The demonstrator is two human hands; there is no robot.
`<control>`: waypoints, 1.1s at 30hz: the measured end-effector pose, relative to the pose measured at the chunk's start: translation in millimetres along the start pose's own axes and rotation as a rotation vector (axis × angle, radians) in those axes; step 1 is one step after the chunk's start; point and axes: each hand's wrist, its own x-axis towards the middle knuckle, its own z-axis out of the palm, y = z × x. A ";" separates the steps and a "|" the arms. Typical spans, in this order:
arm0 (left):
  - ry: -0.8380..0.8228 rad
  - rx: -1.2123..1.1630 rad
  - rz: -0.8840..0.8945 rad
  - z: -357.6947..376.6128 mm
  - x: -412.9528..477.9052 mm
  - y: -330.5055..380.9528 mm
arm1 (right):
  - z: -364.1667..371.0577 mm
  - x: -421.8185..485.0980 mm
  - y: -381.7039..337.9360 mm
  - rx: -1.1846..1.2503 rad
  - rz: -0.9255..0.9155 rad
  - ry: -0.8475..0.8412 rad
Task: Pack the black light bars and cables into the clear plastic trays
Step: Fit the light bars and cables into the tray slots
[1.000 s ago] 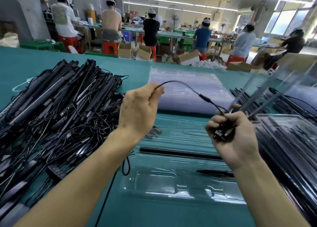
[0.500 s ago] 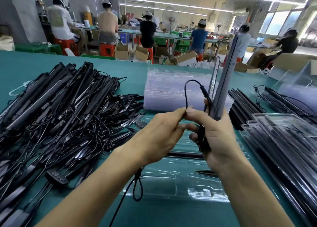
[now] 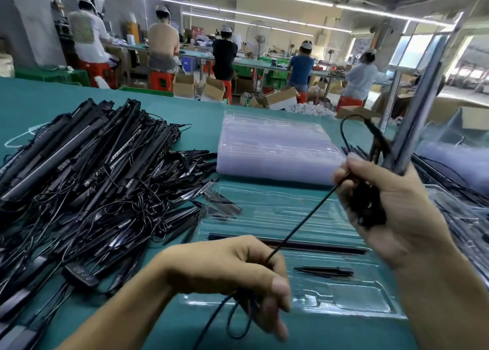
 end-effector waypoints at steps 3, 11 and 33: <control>-0.231 -0.142 0.053 -0.2 0.1 -4.2 | 1.3 5.6 -16.5 0.057 -0.028 0.038; 0.634 -0.112 0.116 -22.3 -4.1 8.4 | -19.8 34.0 -41.1 0.090 -0.098 0.283; 1.329 0.772 0.509 -38.9 57.2 79.6 | 57.6 -69.8 127.9 -0.018 0.340 -0.446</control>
